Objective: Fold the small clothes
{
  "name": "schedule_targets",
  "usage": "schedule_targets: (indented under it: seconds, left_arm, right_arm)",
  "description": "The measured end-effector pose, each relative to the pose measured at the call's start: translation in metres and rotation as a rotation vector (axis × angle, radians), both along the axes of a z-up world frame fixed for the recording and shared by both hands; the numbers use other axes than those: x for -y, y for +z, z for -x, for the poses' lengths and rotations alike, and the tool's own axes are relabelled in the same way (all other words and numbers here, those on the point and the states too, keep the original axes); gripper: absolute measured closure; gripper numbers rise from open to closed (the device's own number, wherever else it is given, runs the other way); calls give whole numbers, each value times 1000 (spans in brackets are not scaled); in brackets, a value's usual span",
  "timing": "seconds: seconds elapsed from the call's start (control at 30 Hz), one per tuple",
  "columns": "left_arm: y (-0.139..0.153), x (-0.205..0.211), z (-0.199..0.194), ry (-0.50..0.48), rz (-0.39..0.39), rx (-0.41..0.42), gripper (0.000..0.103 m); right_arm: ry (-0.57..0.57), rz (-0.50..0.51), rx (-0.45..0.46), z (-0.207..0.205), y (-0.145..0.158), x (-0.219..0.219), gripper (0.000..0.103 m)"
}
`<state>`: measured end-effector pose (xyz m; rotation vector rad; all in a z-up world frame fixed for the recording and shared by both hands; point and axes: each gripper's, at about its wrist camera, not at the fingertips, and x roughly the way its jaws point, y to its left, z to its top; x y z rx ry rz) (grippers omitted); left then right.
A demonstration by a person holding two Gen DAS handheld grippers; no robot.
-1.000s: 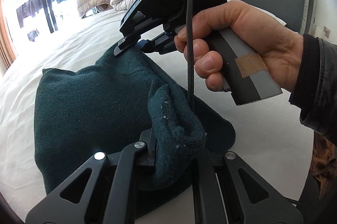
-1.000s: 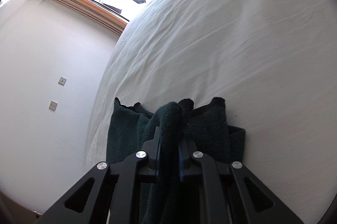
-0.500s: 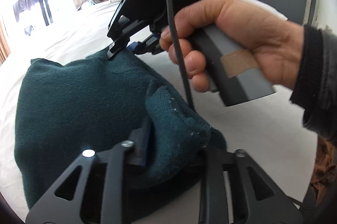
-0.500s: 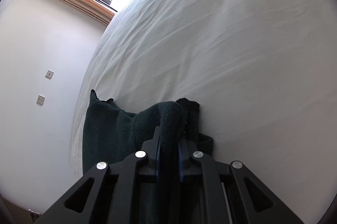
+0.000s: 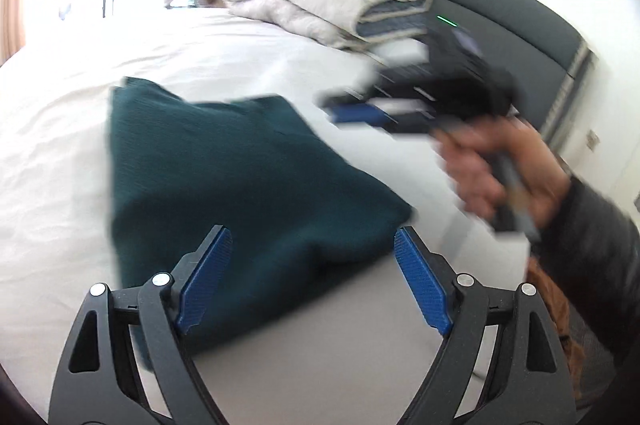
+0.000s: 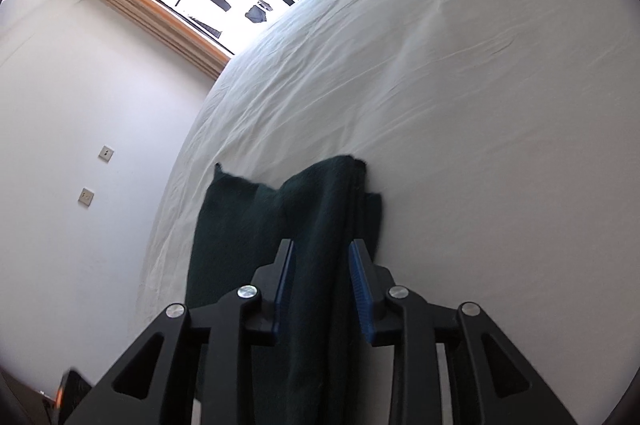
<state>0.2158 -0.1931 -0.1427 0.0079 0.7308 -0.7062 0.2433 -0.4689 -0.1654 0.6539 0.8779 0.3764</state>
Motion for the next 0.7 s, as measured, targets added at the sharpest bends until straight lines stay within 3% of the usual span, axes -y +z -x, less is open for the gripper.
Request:
schedule_targets:
  seconds: [0.1, 0.23, 0.33, 0.7]
  left_arm:
    - [9, -18, -30, 95, -45, 10, 20]
    - [-15, -25, -60, 103, -171, -102, 26]
    - [-26, -22, -55, 104, -255, -77, 26]
    - [-57, 9, -41, 104, -291, -113, 26]
  right_arm:
    - [68, 53, -11, 25, -7, -29, 81]
    - [126, 124, -40, 45, -29, -53, 82]
    - [110, 173, -38, 55, -40, -51, 99]
    - [55, 186, 4, 99, -33, -32, 98]
